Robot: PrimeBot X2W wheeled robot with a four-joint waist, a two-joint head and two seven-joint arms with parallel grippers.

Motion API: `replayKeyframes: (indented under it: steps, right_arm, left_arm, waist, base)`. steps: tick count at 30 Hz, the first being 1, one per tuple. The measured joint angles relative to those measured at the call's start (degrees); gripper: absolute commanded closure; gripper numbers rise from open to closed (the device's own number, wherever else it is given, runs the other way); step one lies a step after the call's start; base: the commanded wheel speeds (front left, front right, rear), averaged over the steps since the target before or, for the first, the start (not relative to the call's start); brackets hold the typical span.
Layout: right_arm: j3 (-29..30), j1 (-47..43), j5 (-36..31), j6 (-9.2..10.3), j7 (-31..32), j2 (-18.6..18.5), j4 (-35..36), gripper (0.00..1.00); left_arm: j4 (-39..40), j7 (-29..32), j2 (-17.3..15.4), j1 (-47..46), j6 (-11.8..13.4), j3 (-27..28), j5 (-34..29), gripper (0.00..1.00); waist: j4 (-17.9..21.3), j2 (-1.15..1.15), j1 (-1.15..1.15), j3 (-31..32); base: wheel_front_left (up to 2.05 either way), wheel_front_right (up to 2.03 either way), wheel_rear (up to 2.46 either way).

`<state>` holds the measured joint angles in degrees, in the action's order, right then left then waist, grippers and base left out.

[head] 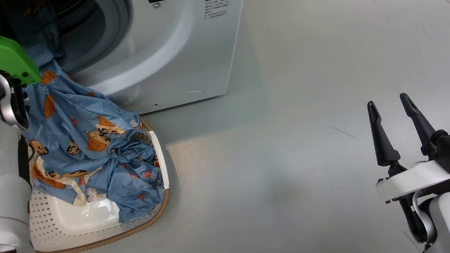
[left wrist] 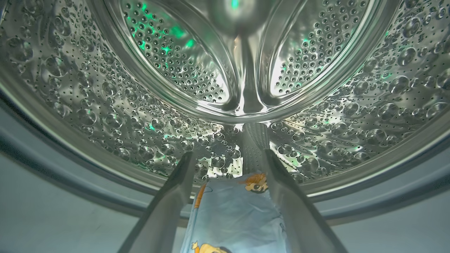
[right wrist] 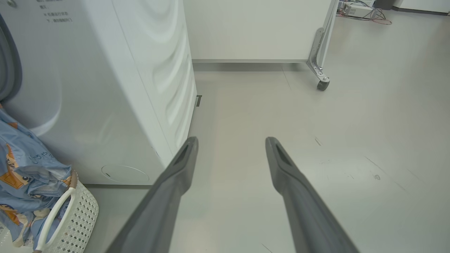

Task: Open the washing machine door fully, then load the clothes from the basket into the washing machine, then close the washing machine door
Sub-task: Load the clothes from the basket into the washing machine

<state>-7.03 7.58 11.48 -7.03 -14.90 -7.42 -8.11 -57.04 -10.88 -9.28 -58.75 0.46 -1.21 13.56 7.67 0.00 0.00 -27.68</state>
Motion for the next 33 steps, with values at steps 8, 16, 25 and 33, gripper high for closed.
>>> replayKeyframes:
  steps: [8,16,25,33]
  right_arm:
    - [0.69,-0.05,-0.18,0.0,0.0,-0.13,0.0,0.0]
    - [0.88,-0.32,-0.45,0.0,0.0,-0.47,0.0,0.0]
    - [0.54,-0.48,-0.46,0.0,0.0,-0.81,0.01,0.0]
    - [0.87,-0.82,-0.51,0.0,0.0,-1.11,0.04,0.0]
  left_arm:
    - [1.1,-2.08,1.26,4.91,-1.52,-0.07,0.51,0.0]
    - [3.78,-2.89,3.02,9.64,-2.03,-1.66,0.18,0.0]
    - [7.65,-3.38,4.2,16.57,-2.56,-1.13,0.43,0.0]
    - [11.87,-3.38,5.15,22.5,-2.96,-0.86,1.05,0.0]
  waist:
    - [-2.7,0.0,0.0,1.13]
    - [-4.63,0.0,0.0,2.11]
    - [-5.6,0.0,0.0,2.92]
    - [-6.18,0.0,0.0,3.52]
  base:
    - [0.0,0.0,0.0]
    - [0.0,0.0,0.0]
    - [0.0,0.0,0.0]
    - [0.0,0.0,0.0]
